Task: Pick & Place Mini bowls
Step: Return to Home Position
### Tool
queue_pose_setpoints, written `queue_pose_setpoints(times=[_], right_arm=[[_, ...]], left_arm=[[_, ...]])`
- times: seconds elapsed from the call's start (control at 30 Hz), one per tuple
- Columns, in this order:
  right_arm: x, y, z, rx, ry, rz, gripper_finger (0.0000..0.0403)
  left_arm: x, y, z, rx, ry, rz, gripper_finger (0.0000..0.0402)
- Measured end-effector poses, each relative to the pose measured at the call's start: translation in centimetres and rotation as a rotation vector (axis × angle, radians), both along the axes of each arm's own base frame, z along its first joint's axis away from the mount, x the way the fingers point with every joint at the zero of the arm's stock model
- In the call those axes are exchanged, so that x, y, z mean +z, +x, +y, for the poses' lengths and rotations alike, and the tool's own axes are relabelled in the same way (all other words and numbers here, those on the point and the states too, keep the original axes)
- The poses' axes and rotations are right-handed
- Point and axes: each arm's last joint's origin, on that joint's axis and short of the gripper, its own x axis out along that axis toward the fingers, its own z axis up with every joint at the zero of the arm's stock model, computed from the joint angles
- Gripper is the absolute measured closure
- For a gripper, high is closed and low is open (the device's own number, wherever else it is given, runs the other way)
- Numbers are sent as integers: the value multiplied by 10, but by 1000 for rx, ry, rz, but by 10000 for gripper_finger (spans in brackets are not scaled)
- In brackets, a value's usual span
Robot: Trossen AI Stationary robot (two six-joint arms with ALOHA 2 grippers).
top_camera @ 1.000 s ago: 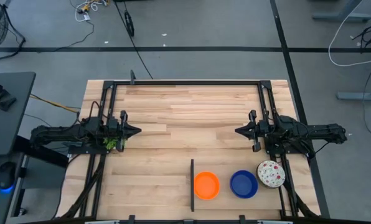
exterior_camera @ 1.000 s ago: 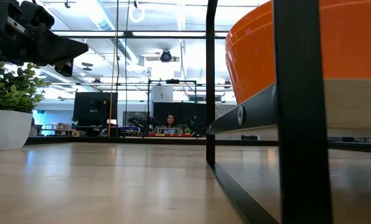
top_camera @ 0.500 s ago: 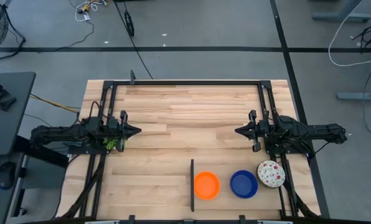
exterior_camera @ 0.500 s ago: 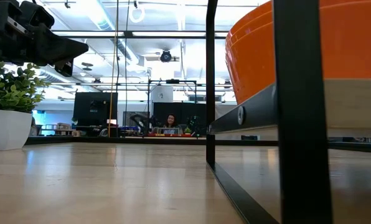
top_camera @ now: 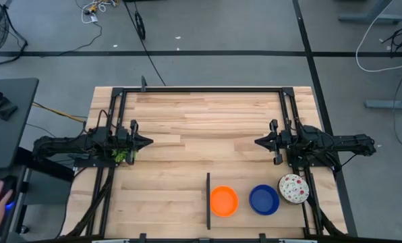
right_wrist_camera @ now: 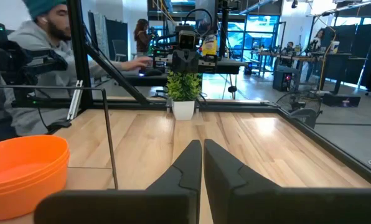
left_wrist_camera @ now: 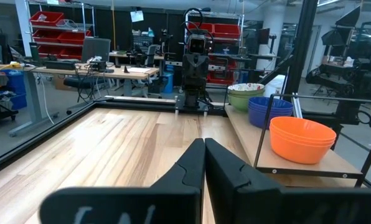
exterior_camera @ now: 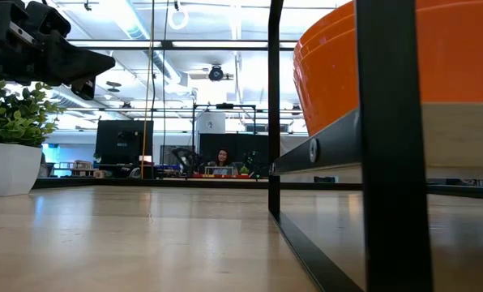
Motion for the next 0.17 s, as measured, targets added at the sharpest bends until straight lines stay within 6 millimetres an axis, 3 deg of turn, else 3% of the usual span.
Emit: queue_pose_setpoints(times=[0.17], right_arm=[[0, 0, 0, 0, 0, 0, 382]], left_arm=[[0, 0, 0, 0, 0, 0, 385]])
